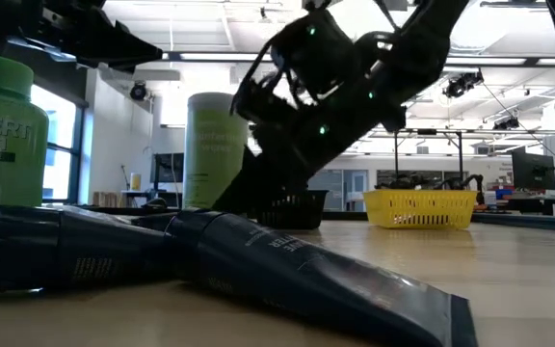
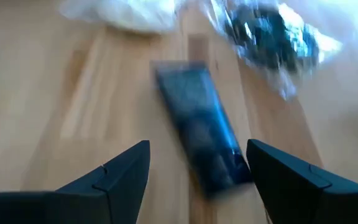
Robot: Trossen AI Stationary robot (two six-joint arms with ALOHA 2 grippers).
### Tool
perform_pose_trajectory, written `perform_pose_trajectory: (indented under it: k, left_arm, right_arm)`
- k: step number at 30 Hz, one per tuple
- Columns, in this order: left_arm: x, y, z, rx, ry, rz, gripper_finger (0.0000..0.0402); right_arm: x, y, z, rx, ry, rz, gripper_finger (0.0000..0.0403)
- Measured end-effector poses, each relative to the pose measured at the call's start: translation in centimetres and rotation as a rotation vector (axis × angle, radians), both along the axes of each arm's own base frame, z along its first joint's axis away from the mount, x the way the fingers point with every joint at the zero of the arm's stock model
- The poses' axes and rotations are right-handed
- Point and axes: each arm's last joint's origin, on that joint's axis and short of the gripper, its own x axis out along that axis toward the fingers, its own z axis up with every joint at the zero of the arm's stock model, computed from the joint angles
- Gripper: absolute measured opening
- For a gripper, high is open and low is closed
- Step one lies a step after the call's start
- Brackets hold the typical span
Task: Pick & Place Travel size toiletries
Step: Put the blue shave butter into the yellow bin
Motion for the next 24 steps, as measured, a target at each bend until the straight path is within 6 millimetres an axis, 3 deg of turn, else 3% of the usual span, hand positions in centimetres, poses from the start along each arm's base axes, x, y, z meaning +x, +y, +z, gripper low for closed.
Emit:
perform_pose_trajectory:
  k: [6,24]
  left_arm:
    - [0.0,0.0,0.0,0.002,0.0,0.0,0.0061]
    - [0.0,0.0,-0.05,0.003,0.003,-0.001,0.0061]
  right_arm:
    - [0.14,-0.43,-1.29,0.044,0.021,-0.013,0.0259]
    - [0.11,-0.28,-1.31,0.062,0.024,-0.021,0.0258]
